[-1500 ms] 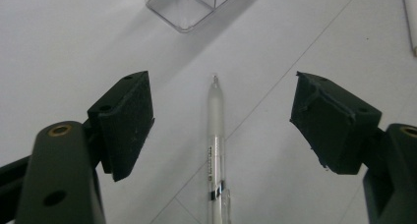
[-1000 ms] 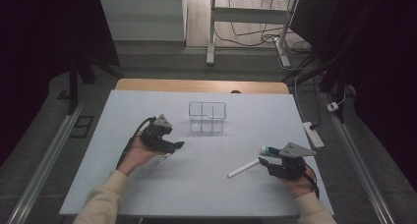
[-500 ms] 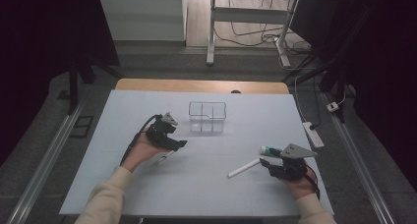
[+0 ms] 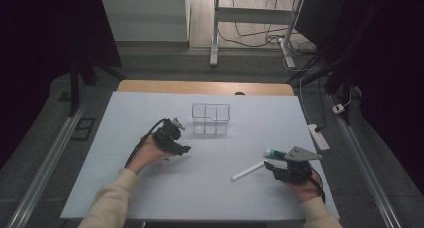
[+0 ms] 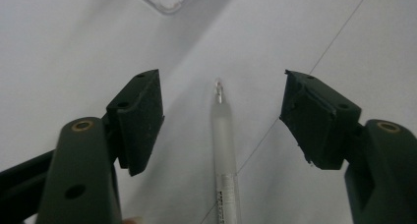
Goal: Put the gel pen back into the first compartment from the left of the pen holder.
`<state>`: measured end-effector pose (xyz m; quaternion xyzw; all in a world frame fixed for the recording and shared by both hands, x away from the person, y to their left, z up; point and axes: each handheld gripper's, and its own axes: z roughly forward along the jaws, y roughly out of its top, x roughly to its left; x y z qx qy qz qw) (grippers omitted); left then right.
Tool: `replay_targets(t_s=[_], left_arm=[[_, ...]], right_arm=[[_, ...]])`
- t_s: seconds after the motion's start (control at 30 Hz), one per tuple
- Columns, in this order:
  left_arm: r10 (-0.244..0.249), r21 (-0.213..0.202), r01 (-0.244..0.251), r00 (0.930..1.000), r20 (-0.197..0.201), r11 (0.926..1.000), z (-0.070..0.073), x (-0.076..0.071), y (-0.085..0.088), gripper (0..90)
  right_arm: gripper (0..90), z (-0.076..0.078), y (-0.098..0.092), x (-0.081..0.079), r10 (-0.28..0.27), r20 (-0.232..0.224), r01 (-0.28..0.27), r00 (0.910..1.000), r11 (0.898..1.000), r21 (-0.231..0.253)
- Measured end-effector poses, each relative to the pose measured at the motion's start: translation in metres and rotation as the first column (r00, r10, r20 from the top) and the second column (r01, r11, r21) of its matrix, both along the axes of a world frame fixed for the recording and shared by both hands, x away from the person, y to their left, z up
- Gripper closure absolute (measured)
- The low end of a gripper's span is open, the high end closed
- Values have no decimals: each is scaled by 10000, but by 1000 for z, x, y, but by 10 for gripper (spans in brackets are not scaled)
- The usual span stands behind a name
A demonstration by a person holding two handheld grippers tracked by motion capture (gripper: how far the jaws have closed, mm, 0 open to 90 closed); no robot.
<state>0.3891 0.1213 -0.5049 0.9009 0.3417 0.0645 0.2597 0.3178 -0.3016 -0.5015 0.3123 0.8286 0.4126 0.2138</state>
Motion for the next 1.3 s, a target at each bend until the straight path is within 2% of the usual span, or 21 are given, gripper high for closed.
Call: replay_targets(t_s=[0.23,0.43,0.6,0.8,0.97,1.13,1.3], left_arm=[[-83,420,97,9995,-321,9991,-8,3,-5,412],[-114,528,142,9985,-528,9985,-11,5,-5,492],[-84,591,115,9986,-529,9982,-11,5,-4,526],[-100,956,137,9992,-394,9953,-10,1,-7,576],[-296,1187,347,9985,-450,9923,-8,-2,-12,688],[-311,1211,361,9986,-425,9920,-8,-3,-12,791],[-312,1251,362,9986,-420,9915,-7,-3,-12,801]], right_arm=[[426,0,0,0,7,13,-7,10000,10000,-65],[426,0,0,0,1,12,-1,10000,9999,-116],[425,0,0,0,-11,17,11,10000,9999,-132],[425,0,-1,0,1,43,0,10000,9999,-135],[425,0,-2,0,-16,47,16,10000,9999,-162],[424,0,-1,0,-1,61,2,10000,9998,-181],[424,0,-1,0,-13,64,14,10000,9998,-207]])
